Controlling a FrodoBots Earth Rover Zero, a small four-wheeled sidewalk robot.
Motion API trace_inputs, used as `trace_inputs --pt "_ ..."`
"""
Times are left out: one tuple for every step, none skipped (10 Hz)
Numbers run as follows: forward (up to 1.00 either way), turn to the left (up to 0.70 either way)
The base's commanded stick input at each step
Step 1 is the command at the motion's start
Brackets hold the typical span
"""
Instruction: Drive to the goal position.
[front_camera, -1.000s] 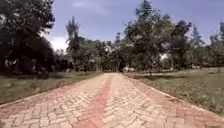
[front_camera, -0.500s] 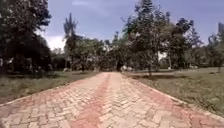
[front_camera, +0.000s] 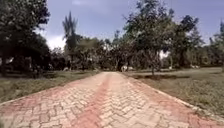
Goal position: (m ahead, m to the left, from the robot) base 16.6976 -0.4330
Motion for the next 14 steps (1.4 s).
trace_inputs --pt "0.7 0.0" --pt "0.7 0.0" --pt "0.7 0.0" --pt "0.7 0.0" --pt "0.7 0.0" --pt "0.7 0.0" --pt "0.7 0.0" --pt "0.7 0.0" --pt "0.7 0.0" --pt "0.7 0.0" --pt "0.7 0.0" --pt "0.7 0.0" --pt "0.7 0.0" --pt "0.7 0.0"
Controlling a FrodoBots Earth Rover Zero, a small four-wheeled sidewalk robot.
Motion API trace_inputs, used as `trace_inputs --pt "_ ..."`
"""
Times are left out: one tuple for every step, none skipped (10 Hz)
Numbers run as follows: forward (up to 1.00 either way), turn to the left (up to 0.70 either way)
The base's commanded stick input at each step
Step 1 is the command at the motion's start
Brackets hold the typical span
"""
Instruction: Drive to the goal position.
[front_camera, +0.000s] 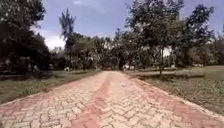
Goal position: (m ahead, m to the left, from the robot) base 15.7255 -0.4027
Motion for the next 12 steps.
trace_inputs --pt "0.7 0.0" --pt "0.7 0.0" --pt "0.7 0.0" --pt "0.7 0.0" --pt "0.7 0.0" --pt "0.7 0.0" --pt "0.7 0.0" --pt "0.7 0.0" --pt "0.7 0.0" --pt "0.7 0.0" --pt "0.7 -0.02" --pt "0.7 -0.1"
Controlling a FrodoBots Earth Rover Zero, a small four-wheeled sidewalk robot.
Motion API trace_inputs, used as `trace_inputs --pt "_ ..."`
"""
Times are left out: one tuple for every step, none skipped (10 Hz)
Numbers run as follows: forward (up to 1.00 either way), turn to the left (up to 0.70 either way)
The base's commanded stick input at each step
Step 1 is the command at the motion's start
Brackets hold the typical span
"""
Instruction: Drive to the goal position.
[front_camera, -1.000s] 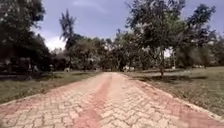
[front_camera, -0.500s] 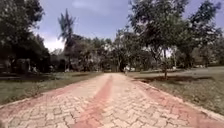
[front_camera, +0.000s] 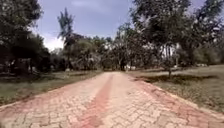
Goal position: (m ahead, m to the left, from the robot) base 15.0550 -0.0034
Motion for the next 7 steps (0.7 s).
trace_inputs --pt "0.7 -0.33" --pt "0.7 -0.28" --pt "0.7 -0.2" --pt "0.7 -0.07" --pt "0.7 0.0" --pt "0.7 0.0" --pt "0.7 0.0"
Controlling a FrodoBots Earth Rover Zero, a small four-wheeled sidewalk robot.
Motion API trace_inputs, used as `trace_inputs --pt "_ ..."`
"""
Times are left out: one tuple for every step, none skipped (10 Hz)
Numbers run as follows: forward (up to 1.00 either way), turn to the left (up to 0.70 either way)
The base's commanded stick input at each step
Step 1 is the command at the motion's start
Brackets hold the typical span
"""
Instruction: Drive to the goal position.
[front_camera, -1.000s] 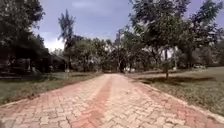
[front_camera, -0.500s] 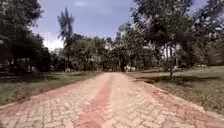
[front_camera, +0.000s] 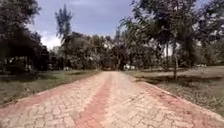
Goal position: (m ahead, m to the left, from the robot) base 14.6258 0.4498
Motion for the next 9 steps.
trace_inputs --pt "0.7 0.0" --pt "0.7 -0.11" --pt "0.7 -0.28" --pt "0.7 -0.23" --pt "0.7 -0.05" --pt "0.7 0.0" --pt "0.7 0.0" --pt "0.7 0.0" --pt "0.7 0.0"
